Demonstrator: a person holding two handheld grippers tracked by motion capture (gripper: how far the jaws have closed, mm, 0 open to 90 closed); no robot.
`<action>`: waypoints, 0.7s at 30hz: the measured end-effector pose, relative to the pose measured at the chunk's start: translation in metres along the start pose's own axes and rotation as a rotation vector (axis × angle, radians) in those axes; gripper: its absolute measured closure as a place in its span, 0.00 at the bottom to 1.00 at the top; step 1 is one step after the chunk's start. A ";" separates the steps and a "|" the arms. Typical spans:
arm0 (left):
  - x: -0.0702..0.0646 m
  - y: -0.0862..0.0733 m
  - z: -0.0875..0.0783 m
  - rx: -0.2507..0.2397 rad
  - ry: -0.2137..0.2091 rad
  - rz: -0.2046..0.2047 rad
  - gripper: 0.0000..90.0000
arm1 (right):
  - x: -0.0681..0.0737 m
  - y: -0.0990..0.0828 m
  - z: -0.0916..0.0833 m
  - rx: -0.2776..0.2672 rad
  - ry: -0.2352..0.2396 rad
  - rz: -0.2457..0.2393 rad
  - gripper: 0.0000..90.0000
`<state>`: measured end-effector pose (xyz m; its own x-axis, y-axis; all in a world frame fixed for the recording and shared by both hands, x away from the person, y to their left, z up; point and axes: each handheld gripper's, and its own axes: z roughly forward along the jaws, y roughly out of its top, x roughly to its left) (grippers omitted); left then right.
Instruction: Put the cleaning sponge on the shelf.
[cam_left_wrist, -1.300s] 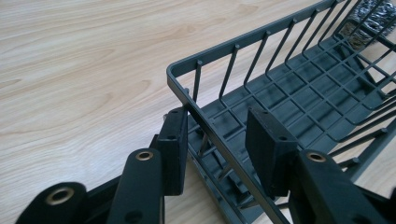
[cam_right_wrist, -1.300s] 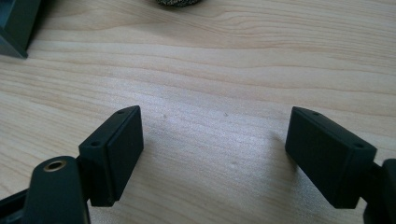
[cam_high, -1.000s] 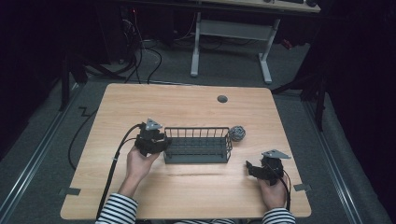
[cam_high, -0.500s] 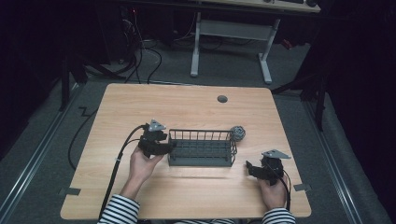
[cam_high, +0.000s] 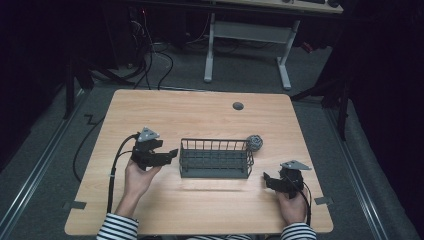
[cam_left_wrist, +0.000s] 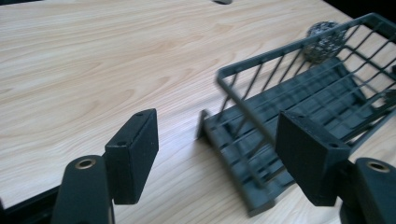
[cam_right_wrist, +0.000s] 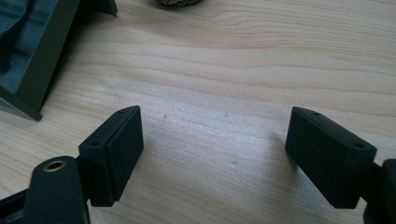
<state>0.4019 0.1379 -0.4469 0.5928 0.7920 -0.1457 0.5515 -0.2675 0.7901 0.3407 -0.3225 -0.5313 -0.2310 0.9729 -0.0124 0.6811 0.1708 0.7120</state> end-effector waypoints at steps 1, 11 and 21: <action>0.003 -0.003 -0.001 0.001 0.008 -0.006 0.35 | 0.000 0.000 0.000 -0.002 0.000 0.000 0.21; 0.035 -0.041 -0.010 0.032 0.122 -0.040 0.35 | 0.000 0.000 0.000 0.000 0.001 -0.001 0.21; 0.058 -0.079 -0.007 0.067 0.224 -0.081 0.34 | 0.000 0.000 0.000 0.000 0.001 -0.001 0.21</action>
<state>0.3887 0.2090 -0.5131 0.4046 0.9122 -0.0653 0.6337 -0.2281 0.7392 0.3409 -0.3227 -0.5312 -0.2327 0.9725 -0.0120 0.6812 0.1718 0.7117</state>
